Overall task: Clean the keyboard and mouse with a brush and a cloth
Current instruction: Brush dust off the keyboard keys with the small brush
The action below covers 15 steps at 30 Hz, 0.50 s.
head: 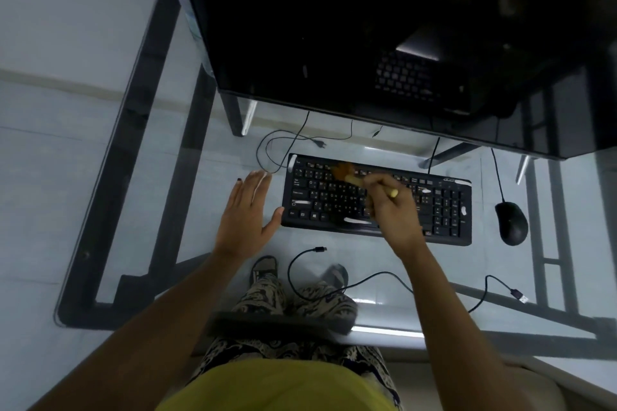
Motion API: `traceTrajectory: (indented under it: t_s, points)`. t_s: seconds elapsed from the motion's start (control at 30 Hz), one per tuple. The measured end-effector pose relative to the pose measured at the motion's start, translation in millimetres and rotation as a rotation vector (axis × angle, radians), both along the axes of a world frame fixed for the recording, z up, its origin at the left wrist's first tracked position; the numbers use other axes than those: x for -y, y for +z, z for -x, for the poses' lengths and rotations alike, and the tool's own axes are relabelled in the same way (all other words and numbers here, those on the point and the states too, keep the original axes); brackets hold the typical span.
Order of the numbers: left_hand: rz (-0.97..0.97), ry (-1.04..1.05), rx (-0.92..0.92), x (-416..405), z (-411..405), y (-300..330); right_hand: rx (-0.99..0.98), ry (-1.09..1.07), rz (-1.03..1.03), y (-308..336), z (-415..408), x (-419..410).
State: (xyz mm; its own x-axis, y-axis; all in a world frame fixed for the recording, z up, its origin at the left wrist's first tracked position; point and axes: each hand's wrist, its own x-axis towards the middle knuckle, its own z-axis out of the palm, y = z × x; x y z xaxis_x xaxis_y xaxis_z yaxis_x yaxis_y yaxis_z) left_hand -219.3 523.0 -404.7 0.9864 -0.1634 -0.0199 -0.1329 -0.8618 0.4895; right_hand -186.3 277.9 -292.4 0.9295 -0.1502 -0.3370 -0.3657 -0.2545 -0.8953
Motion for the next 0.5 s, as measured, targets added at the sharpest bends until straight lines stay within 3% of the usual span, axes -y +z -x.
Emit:
traceTrajectory:
  t_s: [0.13,0.27,0.3,0.43,0.5]
  points:
    - [0.087,0.035,0.013,10,0,7,0.072,-0.245,0.243,-9,-2,25]
    - [0.013,-0.076,0.035,36,-5,20,0.004,0.096,0.081,-2,1,29]
    - [-0.036,-0.106,0.037,45,-7,23,-0.010,0.103,0.097,-3,1,30]
    - [-0.223,-0.232,0.054,76,-17,30,0.083,-0.226,0.313,-9,-4,44]
    - [-0.284,-0.286,0.036,86,-21,31,0.046,-0.086,0.192,-6,-5,45]
